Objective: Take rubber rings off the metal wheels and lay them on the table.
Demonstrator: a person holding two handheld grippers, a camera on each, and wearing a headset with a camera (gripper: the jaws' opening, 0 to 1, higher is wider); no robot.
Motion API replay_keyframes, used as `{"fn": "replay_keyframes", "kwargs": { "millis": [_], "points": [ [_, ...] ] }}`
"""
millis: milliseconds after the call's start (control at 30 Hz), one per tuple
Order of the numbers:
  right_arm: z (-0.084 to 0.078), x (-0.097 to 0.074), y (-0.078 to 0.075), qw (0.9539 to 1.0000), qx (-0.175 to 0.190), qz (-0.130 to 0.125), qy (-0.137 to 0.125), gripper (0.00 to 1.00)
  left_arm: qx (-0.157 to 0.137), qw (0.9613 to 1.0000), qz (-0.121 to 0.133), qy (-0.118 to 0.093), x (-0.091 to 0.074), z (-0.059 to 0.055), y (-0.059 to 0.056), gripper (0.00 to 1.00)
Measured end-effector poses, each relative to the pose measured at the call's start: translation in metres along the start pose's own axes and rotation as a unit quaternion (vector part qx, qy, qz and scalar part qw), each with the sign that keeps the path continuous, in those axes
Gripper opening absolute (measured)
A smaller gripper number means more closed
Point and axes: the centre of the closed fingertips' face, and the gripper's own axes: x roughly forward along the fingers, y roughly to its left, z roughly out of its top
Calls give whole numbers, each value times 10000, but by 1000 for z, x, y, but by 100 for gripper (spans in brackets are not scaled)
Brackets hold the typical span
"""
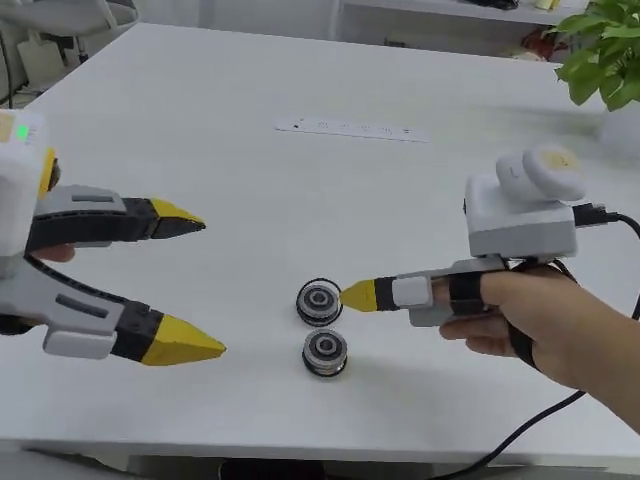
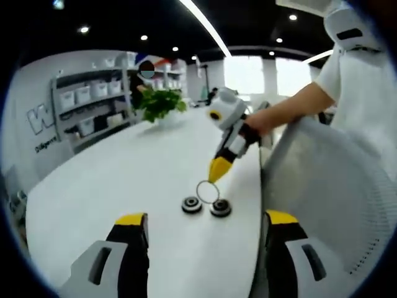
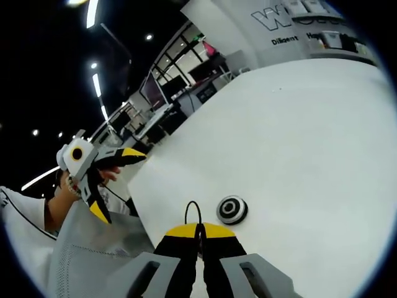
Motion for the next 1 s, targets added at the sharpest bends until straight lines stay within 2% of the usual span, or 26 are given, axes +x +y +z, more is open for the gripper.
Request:
{"fn": "replay_keyframes", "kwargs": {
  "millis": [200, 300, 533, 633, 767, 867, 1000],
  "points": [
    [4, -1, 1, 9998, -213, -29, 2, 0, -229, 9995, 192, -40, -9, -12, -4, 80],
    [12, -3, 4, 9998, -122, 64, -163, 0, -430, 9987, 251, -55, -10, -20, -9, 81],
    [29, -7, 14, 9980, 199, 303, -514, 0, -678, 9973, 270, 46, -10, -34, -20, 81],
    [33, -6, 21, 9980, 68, 322, -537, 0, -775, 9966, 267, 47, -10, -36, -23, 81],
    [36, -2, 29, 9983, -254, 333, -410, 0, -850, 9960, 274, 22, -11, -36, -23, 80],
    [38, 1, 34, 9981, -341, 370, -357, 0, -874, 9957, 301, -5, -11, -35, -22, 81],
    [33, 9, 38, 9979, -509, 372, -134, 0, -884, 9957, 287, 9, -10, -36, -23, 82]
  ]
}}
